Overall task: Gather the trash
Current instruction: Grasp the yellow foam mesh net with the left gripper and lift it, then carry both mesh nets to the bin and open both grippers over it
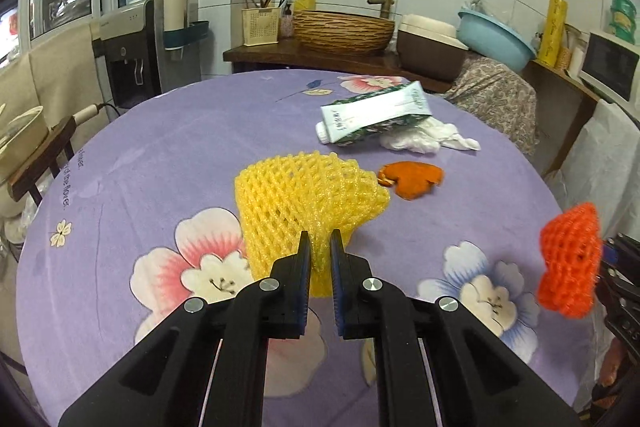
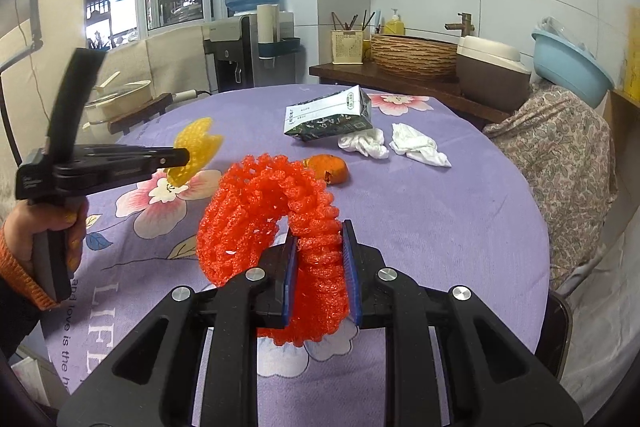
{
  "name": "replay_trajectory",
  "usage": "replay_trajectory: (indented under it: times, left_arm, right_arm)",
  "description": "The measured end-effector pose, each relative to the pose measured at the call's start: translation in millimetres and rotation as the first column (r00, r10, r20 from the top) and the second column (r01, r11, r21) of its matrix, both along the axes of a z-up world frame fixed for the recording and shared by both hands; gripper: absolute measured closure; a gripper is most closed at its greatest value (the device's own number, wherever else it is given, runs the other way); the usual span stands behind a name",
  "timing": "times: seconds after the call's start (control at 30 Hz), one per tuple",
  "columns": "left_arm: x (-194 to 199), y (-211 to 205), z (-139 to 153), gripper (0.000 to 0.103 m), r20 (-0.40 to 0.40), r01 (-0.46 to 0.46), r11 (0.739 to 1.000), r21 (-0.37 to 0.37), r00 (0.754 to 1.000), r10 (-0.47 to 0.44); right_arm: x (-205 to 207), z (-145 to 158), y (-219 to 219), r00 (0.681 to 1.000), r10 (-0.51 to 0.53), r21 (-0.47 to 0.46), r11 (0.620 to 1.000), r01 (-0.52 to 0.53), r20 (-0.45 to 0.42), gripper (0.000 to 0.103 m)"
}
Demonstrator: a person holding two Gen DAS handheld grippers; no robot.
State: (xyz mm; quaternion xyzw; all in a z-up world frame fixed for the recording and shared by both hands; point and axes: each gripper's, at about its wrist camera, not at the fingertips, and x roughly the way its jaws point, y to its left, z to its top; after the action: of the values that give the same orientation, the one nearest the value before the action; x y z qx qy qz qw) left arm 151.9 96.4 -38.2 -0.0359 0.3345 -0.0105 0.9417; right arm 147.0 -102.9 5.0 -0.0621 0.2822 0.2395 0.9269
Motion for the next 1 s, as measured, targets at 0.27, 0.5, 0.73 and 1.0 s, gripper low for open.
replay_trajectory:
  times: [0.27, 0.5, 0.73, 1.0]
  left_arm:
    - [-22.5, -32.7, 10.3, 0.093, 0.039, 0.060, 0.998, 0.005, 0.997, -0.060]
    - [-27.2, -76.4, 20.4, 0.093, 0.067, 0.143, 0.990, 0.015, 0.987, -0.143]
    - [-20.9, -124.6, 18.9, 0.093, 0.068, 0.231, 0.973, 0.015, 0.971, -0.231]
    - [-10.4, -178.5, 22.9, 0.093, 0.083, 0.335, 0.942, -0.004, 0.939, -0.334]
  right_arm:
    - [-12.0, -6.5, -25.2, 0.999, -0.034, 0.024, 0.999, 0.034, -0.011, 0.082]
    - [-22.6, -9.4, -56.9, 0.996, -0.093, 0.037, 0.995, 0.094, -0.010, 0.082]
    - [-28.8, -14.6, -100.1, 0.984, -0.180, 0.034, 0.983, 0.180, -0.014, 0.082]
    - [-27.6, -21.5, -157.1, 0.955, -0.295, 0.030, 0.955, 0.296, -0.025, 0.082]
